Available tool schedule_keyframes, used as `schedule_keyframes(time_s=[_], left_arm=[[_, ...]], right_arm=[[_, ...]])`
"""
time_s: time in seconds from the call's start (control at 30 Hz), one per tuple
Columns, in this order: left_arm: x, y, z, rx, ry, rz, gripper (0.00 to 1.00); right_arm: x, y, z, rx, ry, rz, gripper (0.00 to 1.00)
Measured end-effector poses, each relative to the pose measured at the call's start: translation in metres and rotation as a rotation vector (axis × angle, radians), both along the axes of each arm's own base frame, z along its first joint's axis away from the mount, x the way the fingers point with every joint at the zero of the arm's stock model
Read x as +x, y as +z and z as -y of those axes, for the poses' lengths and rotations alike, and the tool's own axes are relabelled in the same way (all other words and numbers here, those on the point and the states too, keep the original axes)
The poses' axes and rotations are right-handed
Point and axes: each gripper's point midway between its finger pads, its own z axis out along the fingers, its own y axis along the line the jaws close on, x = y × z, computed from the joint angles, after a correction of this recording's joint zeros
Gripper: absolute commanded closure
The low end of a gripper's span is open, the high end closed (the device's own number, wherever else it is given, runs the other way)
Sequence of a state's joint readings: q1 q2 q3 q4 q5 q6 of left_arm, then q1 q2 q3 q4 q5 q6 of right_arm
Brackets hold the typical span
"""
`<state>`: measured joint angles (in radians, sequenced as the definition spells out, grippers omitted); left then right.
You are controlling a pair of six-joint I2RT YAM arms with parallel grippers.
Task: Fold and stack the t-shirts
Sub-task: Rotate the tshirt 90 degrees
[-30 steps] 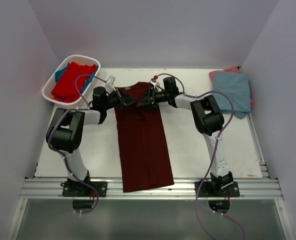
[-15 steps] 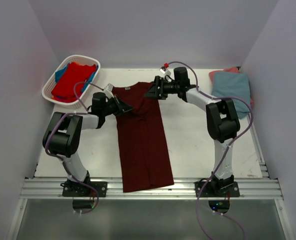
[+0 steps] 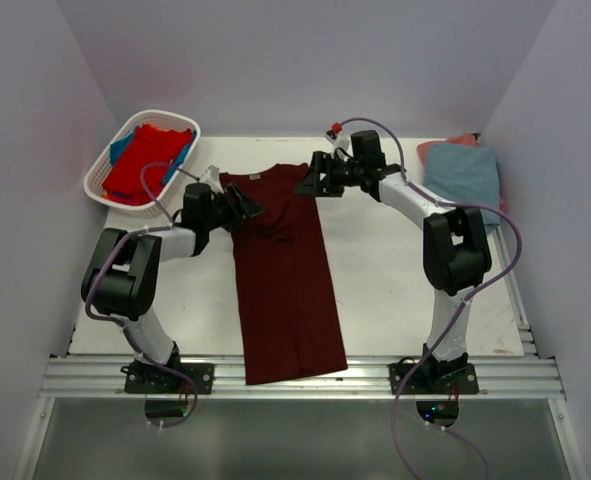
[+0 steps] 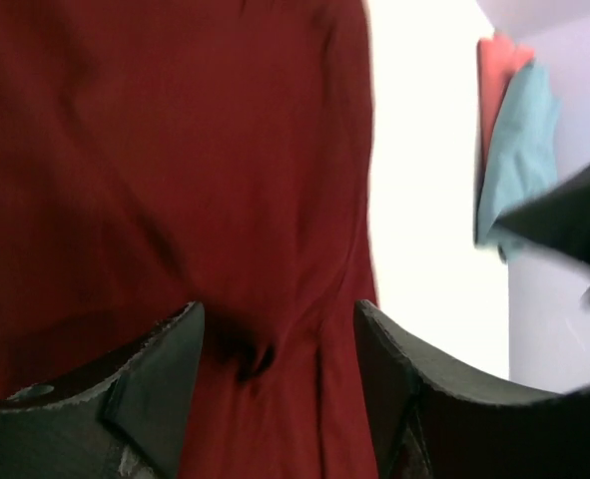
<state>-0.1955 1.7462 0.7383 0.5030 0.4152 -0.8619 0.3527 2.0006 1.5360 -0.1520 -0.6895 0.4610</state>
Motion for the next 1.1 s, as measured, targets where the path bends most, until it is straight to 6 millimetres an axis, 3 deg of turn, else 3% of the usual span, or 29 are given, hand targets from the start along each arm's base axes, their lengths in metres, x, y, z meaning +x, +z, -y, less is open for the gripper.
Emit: schedule_keyframes(time_s=[0.13,0.2,0.23,0.33,0.43,0.6,0.87,1.0,1.1], left_arm=[[0.049,0.043,-0.004,0.079,0.040,0.114,0.40],[0.073,0.059,-0.006,0.118,0.054,0.153,0.50],[0.084,0.063,-0.007,0.137,0.059,0.165,0.62],[0.110,0.050,-0.010,0.211,0.066,0.142,0.82],[0.118,0.013,-0.016,0.289,0.062,0.056,0.93],[0.100,-0.041,-0.027,0.385,0.033,-0.104,0.89],[0.102,-0.041,-0.035,0.444,0.037,-0.112,0.82],[0.103,-0.039,-0.035,0.454,0.029,-0.104,0.71],[0.105,-0.038,-0.034,0.460,0.021,-0.108,0.77]], right_arm=[[-0.006,-0.005,0.003,-0.010,0.001,-0.010,0.28],[-0.012,-0.011,0.006,-0.022,-0.003,-0.024,0.28],[-0.016,-0.013,0.008,-0.029,-0.007,-0.031,0.28],[-0.026,-0.021,0.014,-0.047,-0.012,-0.052,0.30],[-0.035,-0.025,0.019,-0.060,-0.020,-0.063,0.31],[-0.044,-0.026,0.023,-0.069,-0.027,-0.068,0.31],[-0.046,-0.028,0.024,-0.070,-0.027,-0.069,0.31],[-0.046,-0.028,0.024,-0.070,-0.027,-0.069,0.31],[-0.046,-0.028,0.024,-0.069,-0.027,-0.068,0.31]])
